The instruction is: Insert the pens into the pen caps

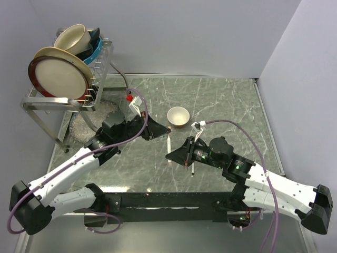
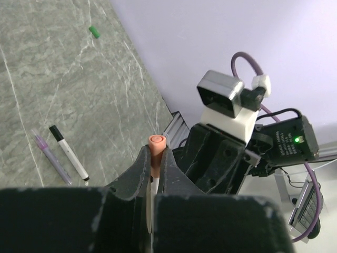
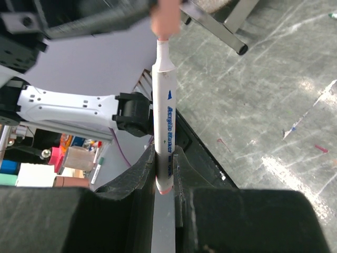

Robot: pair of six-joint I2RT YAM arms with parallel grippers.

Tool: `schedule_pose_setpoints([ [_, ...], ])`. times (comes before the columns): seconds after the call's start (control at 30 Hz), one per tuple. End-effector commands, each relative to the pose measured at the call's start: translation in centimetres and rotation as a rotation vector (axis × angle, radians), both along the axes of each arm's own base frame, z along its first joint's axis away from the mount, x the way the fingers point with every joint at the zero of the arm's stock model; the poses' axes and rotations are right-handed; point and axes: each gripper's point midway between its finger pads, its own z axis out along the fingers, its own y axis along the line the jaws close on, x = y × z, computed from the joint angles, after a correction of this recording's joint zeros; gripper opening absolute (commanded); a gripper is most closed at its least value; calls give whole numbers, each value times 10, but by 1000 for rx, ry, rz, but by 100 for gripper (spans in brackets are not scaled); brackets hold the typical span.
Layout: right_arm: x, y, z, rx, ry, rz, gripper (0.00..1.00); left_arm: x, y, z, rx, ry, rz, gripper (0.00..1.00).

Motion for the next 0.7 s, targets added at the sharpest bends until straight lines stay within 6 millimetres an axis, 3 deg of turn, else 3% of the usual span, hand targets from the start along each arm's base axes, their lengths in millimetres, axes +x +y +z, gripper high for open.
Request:
schedule_pose_setpoints([
  [0.0, 2, 1, 37, 73, -62, -9, 0, -9, -1, 16, -54, -46, -20, 1],
  [0.27, 7, -5, 37, 72, -62, -52, 0, -15, -1, 17, -57, -48, -21, 1],
  [0.5, 14, -12, 51, 98, -89, -110, 0, -27, -6, 7, -89, -27, -60, 1],
  [0.67, 23, -20, 59, 116, -92, -181, 0, -37, -11, 12, -115, -33, -86, 1],
])
